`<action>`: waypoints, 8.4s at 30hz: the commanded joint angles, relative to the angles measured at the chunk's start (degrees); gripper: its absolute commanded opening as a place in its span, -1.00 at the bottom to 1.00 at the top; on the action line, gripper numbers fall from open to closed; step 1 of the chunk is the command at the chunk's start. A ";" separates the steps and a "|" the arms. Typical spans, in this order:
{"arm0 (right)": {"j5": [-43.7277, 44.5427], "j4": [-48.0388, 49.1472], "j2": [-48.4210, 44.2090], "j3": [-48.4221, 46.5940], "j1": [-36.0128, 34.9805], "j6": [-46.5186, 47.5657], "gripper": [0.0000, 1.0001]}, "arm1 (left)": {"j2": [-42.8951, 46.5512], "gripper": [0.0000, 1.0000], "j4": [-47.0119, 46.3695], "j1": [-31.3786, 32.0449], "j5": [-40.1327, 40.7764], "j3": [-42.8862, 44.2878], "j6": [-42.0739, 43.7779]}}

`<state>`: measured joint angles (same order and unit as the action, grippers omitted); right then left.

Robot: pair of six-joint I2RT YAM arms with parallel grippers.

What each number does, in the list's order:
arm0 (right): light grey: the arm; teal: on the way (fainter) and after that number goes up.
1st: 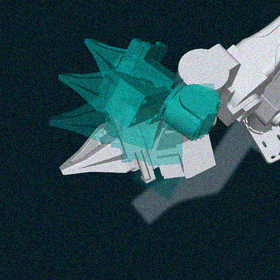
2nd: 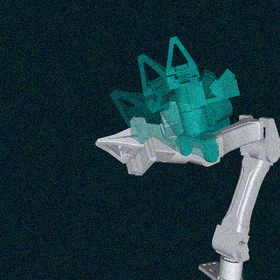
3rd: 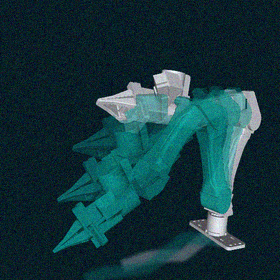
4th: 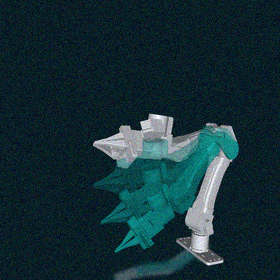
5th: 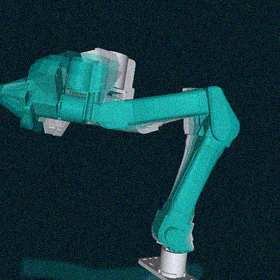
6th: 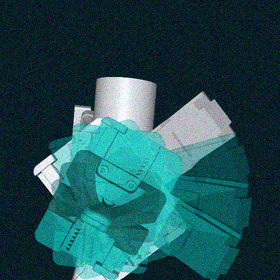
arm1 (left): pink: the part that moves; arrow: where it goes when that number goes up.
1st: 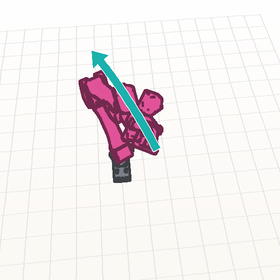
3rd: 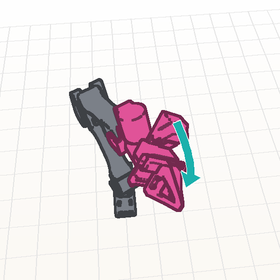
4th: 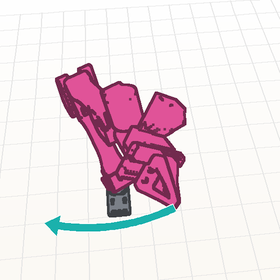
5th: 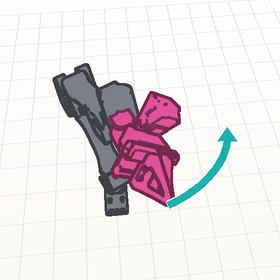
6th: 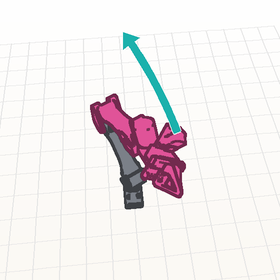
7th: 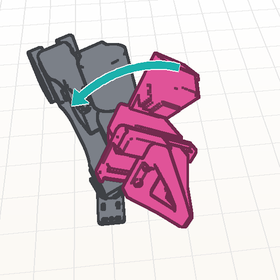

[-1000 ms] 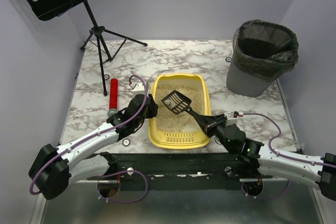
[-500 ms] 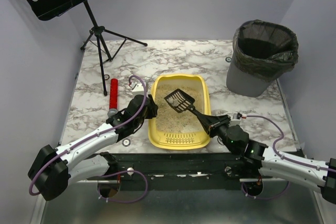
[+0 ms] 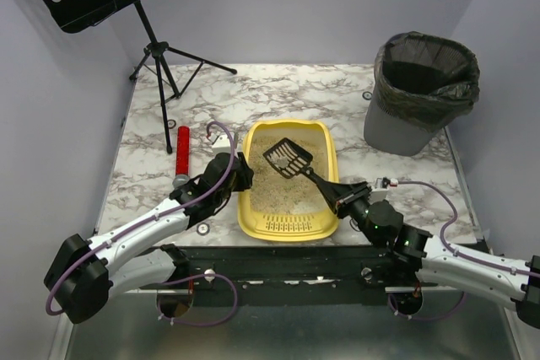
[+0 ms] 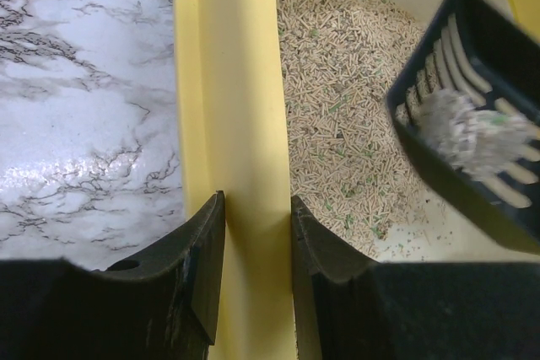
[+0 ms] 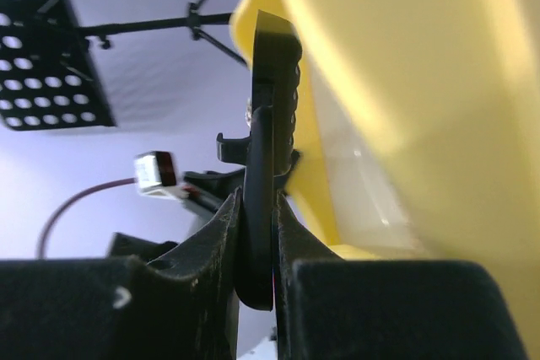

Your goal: Clean the litter box

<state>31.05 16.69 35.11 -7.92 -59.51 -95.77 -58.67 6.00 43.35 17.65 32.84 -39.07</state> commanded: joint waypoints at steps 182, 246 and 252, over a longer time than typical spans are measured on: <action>-57.33 -56.76 15.96 -52.04 37.63 73.71 -0.99 | -11.02 -0.91 9.11 0.42 -5.09 9.26 7.55; -42.64 -58.09 36.81 -62.06 29.80 81.10 -0.99 | -38.09 0.75 16.41 -14.79 -20.55 38.26 37.77; -44.40 -56.59 29.67 -55.54 29.62 75.12 -0.99 | -38.36 0.34 18.08 -14.18 -14.67 36.51 34.51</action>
<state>-10.22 -42.61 68.40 -66.59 -29.56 -14.68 -96.14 19.75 28.86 -1.61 71.02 -0.99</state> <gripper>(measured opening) 0.229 0.730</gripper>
